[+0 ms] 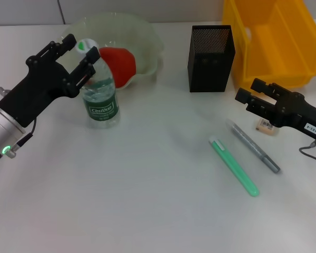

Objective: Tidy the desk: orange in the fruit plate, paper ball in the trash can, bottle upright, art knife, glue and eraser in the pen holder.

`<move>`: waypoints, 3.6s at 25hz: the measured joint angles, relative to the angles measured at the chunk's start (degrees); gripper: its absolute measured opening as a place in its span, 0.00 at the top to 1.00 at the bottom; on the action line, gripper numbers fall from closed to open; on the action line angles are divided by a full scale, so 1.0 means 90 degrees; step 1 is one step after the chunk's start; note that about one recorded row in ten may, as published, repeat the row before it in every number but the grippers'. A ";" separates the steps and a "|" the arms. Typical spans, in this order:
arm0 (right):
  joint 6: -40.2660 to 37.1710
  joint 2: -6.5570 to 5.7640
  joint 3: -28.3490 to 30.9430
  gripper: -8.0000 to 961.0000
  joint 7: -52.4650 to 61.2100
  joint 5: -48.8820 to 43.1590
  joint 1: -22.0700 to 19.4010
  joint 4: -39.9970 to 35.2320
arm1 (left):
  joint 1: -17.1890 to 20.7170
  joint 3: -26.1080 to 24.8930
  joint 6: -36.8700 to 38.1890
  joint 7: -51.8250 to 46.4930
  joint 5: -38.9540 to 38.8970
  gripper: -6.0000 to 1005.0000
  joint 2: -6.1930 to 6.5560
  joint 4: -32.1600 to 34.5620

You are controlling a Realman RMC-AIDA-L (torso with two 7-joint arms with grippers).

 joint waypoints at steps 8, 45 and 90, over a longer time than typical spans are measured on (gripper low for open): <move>0.0019 0.0000 -0.0002 0.23 0.0000 0.0109 0.0077 -0.0024 | 0.0235 0.0000 0.0498 -0.0018 -0.0124 0.37 0.0034 -0.0013; -0.0967 0.0043 -0.6513 0.23 1.0149 -0.6208 0.1703 -0.6783 | 0.1228 0.0314 0.2072 -0.2016 0.3340 0.30 0.0803 0.1345; 0.0804 0.0044 -0.7473 0.82 1.0616 -0.5775 0.1810 -0.5567 | 0.1203 0.0263 0.2004 -0.1974 0.3399 0.30 0.0662 0.1340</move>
